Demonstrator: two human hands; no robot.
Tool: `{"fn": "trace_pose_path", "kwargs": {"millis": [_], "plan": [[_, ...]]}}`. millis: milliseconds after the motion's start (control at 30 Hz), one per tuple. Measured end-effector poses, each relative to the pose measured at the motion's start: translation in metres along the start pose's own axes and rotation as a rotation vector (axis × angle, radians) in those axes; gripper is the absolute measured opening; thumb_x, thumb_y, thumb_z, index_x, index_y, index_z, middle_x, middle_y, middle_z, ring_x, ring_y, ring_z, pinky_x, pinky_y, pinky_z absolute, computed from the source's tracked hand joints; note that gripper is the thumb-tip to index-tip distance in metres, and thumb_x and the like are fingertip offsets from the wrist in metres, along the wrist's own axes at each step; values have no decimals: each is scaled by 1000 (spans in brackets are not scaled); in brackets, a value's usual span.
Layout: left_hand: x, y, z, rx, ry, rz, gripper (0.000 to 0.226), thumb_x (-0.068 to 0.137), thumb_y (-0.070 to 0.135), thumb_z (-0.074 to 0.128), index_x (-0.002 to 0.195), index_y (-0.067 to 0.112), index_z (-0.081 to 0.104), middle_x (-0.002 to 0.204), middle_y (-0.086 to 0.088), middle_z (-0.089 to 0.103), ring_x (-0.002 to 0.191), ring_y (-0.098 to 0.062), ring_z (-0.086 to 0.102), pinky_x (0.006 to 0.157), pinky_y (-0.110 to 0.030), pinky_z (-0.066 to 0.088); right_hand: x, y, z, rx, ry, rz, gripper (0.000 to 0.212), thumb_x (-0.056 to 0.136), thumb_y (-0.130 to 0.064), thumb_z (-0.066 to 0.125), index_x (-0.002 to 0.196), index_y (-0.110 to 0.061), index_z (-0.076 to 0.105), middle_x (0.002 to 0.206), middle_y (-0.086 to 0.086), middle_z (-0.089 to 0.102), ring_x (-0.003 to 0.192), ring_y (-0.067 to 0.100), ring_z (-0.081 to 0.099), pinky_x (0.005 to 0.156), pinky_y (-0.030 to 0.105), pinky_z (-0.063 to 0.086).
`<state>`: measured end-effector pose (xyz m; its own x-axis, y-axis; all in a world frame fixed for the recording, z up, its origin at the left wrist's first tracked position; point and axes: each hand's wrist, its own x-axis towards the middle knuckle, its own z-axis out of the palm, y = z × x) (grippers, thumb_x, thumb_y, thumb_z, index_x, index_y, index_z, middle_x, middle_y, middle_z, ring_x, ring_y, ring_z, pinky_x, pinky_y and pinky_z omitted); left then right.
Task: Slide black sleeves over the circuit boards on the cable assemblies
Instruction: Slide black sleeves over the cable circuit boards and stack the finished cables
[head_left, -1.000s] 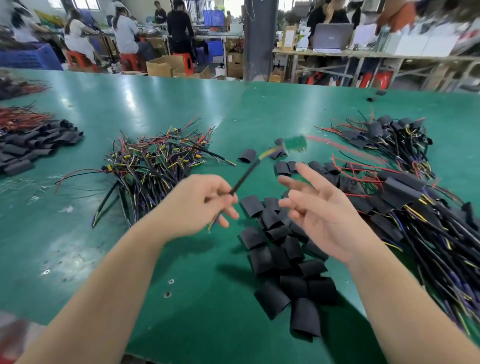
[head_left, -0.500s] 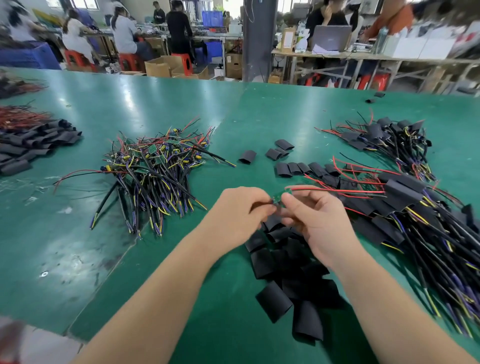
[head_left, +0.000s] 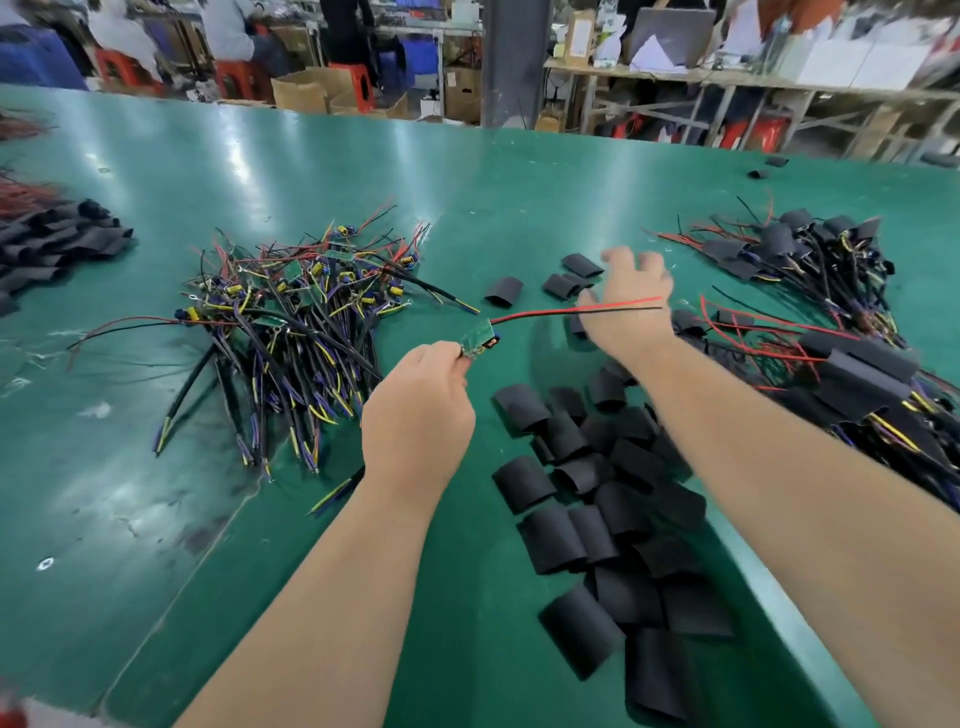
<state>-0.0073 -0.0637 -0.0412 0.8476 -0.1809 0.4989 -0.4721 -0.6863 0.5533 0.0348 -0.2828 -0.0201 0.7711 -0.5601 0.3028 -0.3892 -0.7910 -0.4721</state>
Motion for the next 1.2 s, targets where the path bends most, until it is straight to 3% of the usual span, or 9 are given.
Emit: {"fn": "trace_pose_path", "kwargs": {"millis": [133, 233, 467, 633, 733, 867, 967, 1067, 1200], "plan": [[5, -6, 3, -23, 43, -1, 19, 97, 15, 48, 98, 5, 64, 87, -8, 65, 81, -33, 57, 69, -42, 43, 44, 39, 10, -283, -63, 338, 54, 94, -44, 43, 140, -17, 34, 155, 31, 2, 139, 56, -3, 107, 70, 12], [9, -8, 6, -63, 61, -13, 18, 97, 15, 49, 97, 6, 65, 85, -6, 66, 80, -31, 57, 70, -42, 43, 66, 66, 10, -252, -209, 496, 68, 92, -62, 30, 148, -24, 24, 154, 31, 10, 140, 54, 7, 111, 66, 6], [15, -14, 9, -161, 174, -47, 21, 97, 18, 51, 83, 7, 63, 75, 0, 65, 72, -25, 57, 66, -38, 40, 48, 19, 8, 106, -524, -178, 56, 97, -42, 50, 147, -21, 36, 150, 4, 39, 137, 21, 38, 112, 26, 25], [16, -16, 9, -230, 246, -71, 22, 95, 18, 49, 85, 7, 66, 74, 3, 66, 69, -22, 58, 63, -31, 38, 1, -14, -37, -338, -938, -615, 54, 78, -55, 66, 127, -34, 55, 123, -16, 58, 107, 3, 57, 99, 27, 41], [18, -17, 10, -245, 261, -95, 23, 94, 19, 48, 87, 9, 66, 73, 5, 65, 70, -21, 58, 63, -30, 38, 19, -28, -47, -249, -746, -536, 41, 76, -62, 60, 106, -35, 65, 110, -14, 67, 92, 6, 63, 81, 25, 47], [17, -17, 10, -238, 254, -87, 22, 96, 19, 49, 88, 9, 67, 74, 4, 65, 69, -22, 58, 64, -32, 39, 81, -24, 6, -119, -302, -222, 55, 92, -49, 51, 137, -19, 47, 139, 14, 51, 131, 29, 43, 109, 39, 35], [17, -18, 11, -235, 254, -83, 24, 95, 21, 47, 88, 9, 67, 74, 5, 65, 68, -21, 58, 63, -33, 40, 100, -16, 43, -37, -406, -24, 69, 91, -65, 40, 149, -29, 29, 154, 12, 33, 143, 29, 26, 117, 43, 21], [17, -17, 11, -236, 248, -93, 24, 95, 23, 47, 89, 11, 67, 74, 6, 65, 69, -21, 57, 63, -33, 41, 92, -25, 63, -95, -535, -126, 73, 84, -72, 44, 148, -40, 27, 154, 9, 33, 143, 28, 28, 118, 43, 21], [17, -18, 11, -249, 260, -94, 22, 96, 20, 49, 87, 9, 66, 73, 4, 66, 70, -22, 58, 64, -33, 39, 63, -52, 65, -32, -596, -366, 53, 82, -45, 68, 130, -27, 56, 113, 5, 57, 105, 21, 54, 89, 26, 41]]}}
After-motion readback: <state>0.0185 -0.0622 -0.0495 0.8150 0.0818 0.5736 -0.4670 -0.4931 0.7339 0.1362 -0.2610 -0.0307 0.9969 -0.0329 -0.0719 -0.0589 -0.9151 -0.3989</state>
